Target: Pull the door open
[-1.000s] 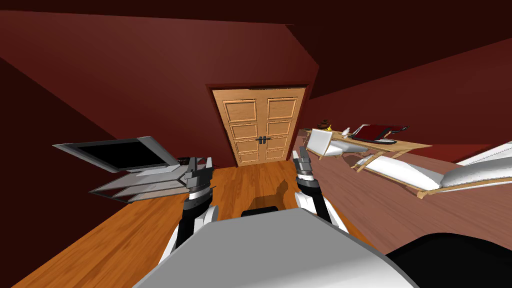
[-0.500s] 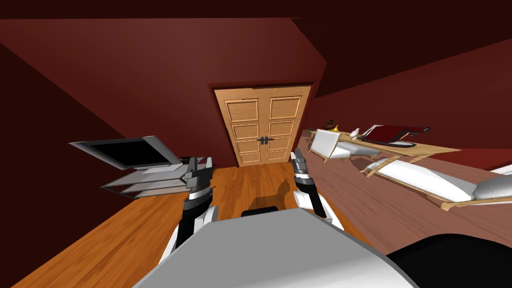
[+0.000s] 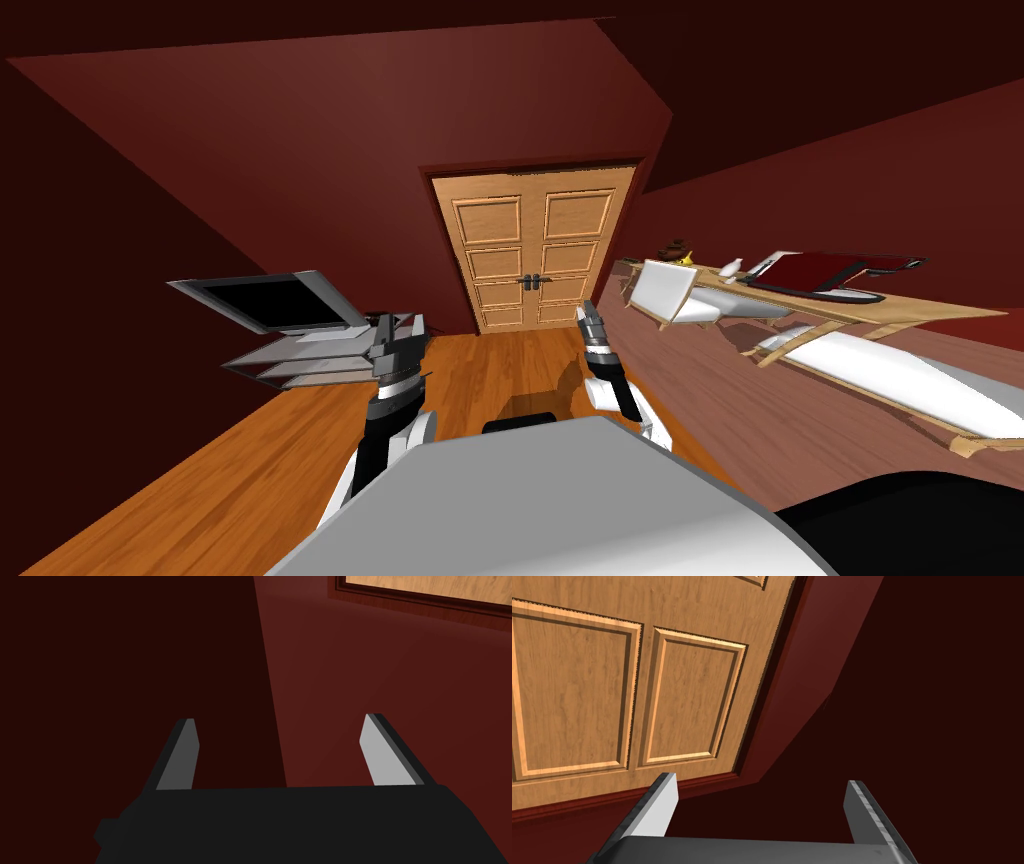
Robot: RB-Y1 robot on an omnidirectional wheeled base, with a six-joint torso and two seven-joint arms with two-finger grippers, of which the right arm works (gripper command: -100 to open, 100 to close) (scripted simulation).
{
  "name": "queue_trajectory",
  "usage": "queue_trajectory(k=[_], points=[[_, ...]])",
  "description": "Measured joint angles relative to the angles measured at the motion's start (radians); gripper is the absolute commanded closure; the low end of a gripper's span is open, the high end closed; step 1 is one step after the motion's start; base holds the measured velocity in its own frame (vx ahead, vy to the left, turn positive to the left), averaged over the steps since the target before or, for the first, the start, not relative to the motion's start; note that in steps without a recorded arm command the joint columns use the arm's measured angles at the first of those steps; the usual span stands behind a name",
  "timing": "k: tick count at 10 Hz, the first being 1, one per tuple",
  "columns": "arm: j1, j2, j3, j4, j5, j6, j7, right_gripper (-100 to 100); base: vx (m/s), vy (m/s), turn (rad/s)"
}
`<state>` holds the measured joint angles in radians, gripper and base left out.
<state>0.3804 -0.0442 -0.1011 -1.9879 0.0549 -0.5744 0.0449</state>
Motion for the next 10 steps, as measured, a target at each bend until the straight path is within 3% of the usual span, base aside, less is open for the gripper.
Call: queue_trajectory(k=[6, 10], points=[[-0.080, -0.048, -0.013, 0.149, -0.034, 0.009, -0.013, -100, 0.069, -0.022, 0.068], [-0.114, -0.069, -0.020, 0.233, -0.051, 0.003, -0.020, -100, 0.051, -0.029, 0.066]])
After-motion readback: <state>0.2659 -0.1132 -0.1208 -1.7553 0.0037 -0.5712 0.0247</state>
